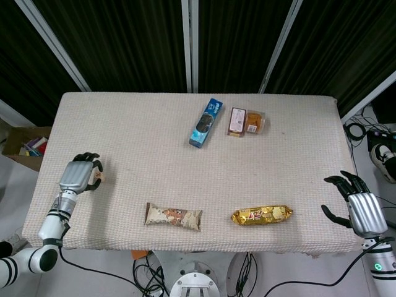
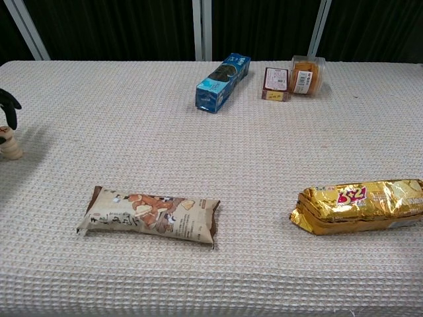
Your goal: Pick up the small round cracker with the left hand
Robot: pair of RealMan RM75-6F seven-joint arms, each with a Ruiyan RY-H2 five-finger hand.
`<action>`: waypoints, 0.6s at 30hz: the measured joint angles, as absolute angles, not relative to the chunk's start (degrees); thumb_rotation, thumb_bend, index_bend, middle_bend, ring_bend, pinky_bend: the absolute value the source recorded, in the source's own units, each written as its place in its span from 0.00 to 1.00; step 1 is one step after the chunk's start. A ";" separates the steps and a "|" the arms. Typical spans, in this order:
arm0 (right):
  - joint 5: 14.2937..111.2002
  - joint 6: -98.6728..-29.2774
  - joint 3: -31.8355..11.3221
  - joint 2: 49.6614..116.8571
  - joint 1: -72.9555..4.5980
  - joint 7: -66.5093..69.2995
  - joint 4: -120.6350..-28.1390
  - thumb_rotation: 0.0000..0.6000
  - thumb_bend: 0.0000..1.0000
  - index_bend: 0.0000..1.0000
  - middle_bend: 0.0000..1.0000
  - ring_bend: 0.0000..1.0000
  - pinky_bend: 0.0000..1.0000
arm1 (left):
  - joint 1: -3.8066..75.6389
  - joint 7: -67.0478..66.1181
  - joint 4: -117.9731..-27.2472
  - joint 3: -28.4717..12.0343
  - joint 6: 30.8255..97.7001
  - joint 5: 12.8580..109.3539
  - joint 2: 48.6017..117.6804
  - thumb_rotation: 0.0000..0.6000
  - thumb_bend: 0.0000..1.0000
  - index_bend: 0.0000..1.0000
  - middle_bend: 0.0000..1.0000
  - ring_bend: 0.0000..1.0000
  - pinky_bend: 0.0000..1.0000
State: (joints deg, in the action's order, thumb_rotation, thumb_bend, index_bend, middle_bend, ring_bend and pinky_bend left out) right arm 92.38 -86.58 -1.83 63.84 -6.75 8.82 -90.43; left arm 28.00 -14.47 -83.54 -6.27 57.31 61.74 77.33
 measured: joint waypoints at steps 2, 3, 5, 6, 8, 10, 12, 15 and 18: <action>92.36 -86.51 -1.82 63.88 -6.76 8.87 -90.37 1.00 0.20 0.27 0.27 0.11 0.20 | 28.06 -14.59 -83.54 -6.31 57.26 61.48 77.38 1.00 0.36 0.48 0.17 0.11 0.15; 92.30 -86.44 -1.82 63.91 -6.76 8.90 -90.32 1.00 0.20 0.27 0.27 0.11 0.20 | 28.07 -14.62 -83.55 -6.31 57.26 61.37 77.43 1.00 0.36 0.48 0.17 0.11 0.15; 92.20 -86.32 -1.82 63.99 -6.78 8.98 -90.26 1.00 0.20 0.27 0.27 0.11 0.20 | 28.09 -14.72 -83.53 -6.27 57.16 61.19 77.47 1.00 0.36 0.48 0.16 0.11 0.15; 92.17 -86.26 -1.81 64.04 -6.79 9.01 -90.19 1.00 0.20 0.27 0.27 0.11 0.20 | 28.12 -14.81 -83.50 -6.25 57.06 61.03 77.50 1.00 0.36 0.47 0.16 0.11 0.15; 92.15 -86.15 -1.78 64.11 -6.80 9.04 -90.09 1.00 0.20 0.27 0.27 0.11 0.20 | 28.17 -14.99 -83.40 -6.21 56.91 60.79 77.55 1.00 0.36 0.47 0.16 0.11 0.15; 92.07 -86.13 -1.77 64.18 -6.77 9.08 -90.01 1.00 0.20 0.27 0.27 0.11 0.20 | 28.24 -15.10 -83.37 -6.18 56.77 60.56 77.57 1.00 0.36 0.47 0.16 0.11 0.15; 92.03 -86.16 -1.78 64.19 -6.72 9.10 -89.99 1.00 0.20 0.27 0.27 0.11 0.20 | 28.26 -15.12 -83.35 -6.19 56.81 60.52 77.58 1.00 0.36 0.47 0.16 0.11 0.15; 92.04 -86.25 -1.79 64.16 -6.66 9.06 -90.01 1.00 0.20 0.27 0.27 0.11 0.20 | 28.25 -15.09 -83.43 -6.18 56.84 60.43 77.51 1.00 0.36 0.46 0.16 0.11 0.15; 92.08 -86.28 -1.79 64.15 -6.65 9.03 -90.09 1.00 0.20 0.27 0.27 0.11 0.20 | 28.28 -15.10 -83.47 -6.12 56.67 60.26 77.47 1.00 0.35 0.46 0.16 0.11 0.15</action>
